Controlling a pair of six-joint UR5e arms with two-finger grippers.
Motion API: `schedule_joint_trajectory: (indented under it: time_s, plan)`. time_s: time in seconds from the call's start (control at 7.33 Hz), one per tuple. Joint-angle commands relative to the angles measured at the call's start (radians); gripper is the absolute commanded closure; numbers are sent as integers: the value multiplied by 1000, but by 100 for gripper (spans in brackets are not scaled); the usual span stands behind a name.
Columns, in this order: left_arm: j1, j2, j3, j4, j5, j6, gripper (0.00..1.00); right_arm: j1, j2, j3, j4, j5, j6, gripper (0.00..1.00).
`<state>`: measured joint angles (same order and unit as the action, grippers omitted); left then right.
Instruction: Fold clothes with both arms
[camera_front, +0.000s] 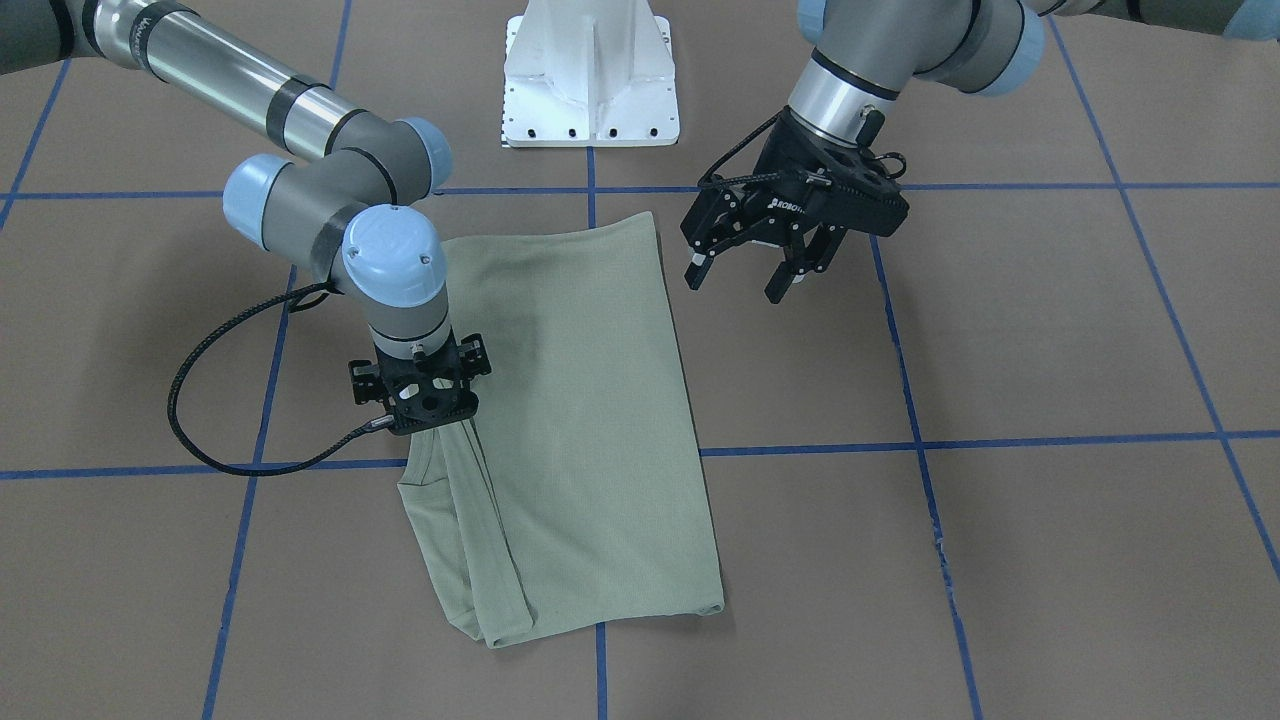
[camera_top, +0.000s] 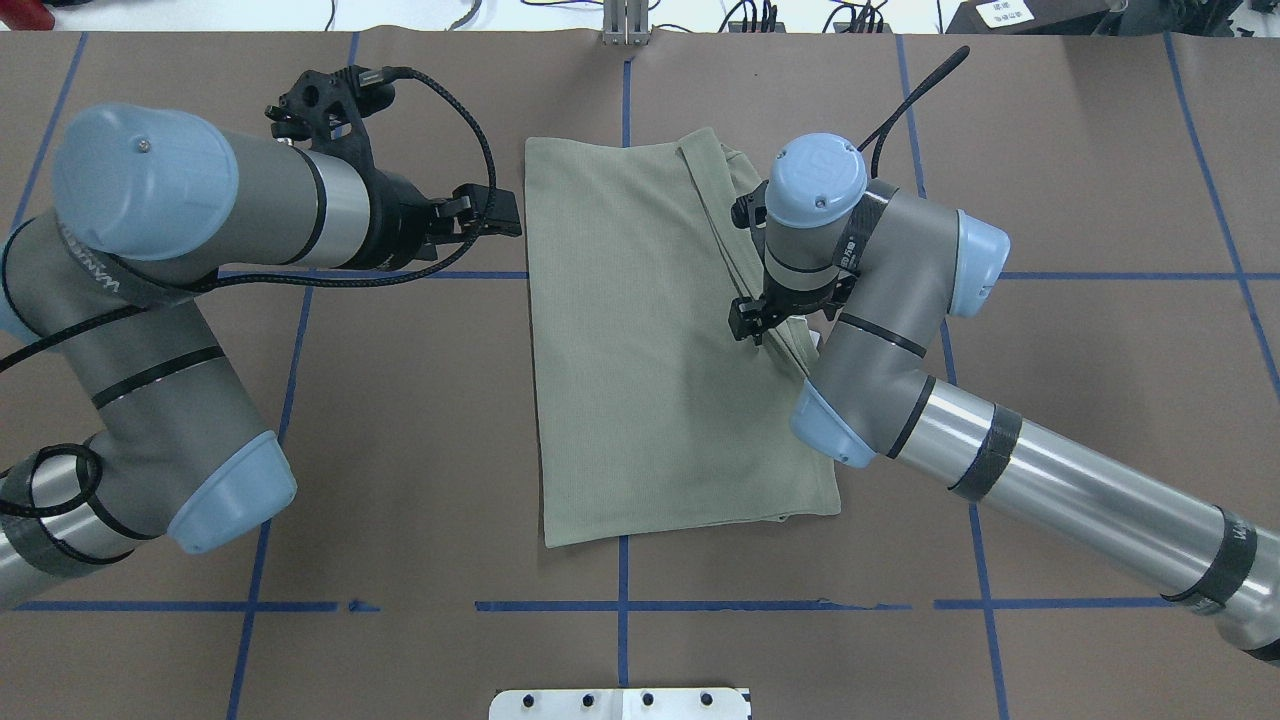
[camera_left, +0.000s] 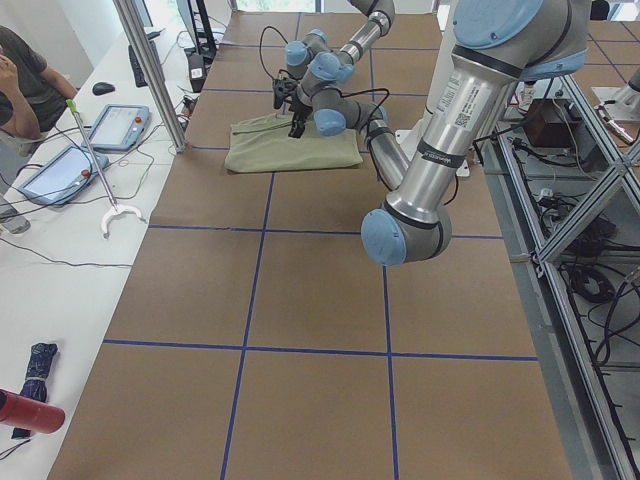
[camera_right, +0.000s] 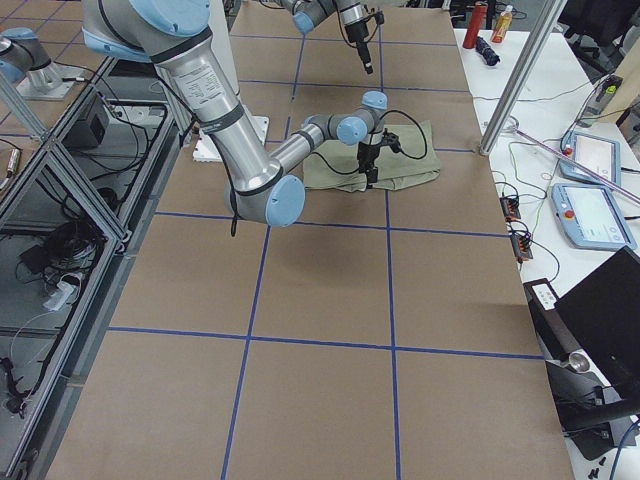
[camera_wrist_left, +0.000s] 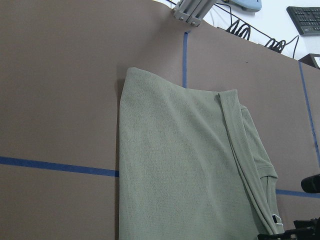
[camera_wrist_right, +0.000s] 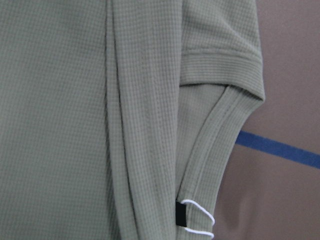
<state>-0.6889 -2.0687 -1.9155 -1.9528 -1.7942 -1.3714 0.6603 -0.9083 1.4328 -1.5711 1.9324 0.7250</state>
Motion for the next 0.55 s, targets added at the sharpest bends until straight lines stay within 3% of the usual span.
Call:
schedule_joint_trajectory:
  time_s: [0.0, 0.41]
  plan:
    - [0, -1, 0, 0, -1, 0, 0, 4, -21, 0, 3, 2, -4, 1]
    - [2, -2, 1, 0, -1, 0, 0, 16, -23, 5, 2, 8, -6, 1]
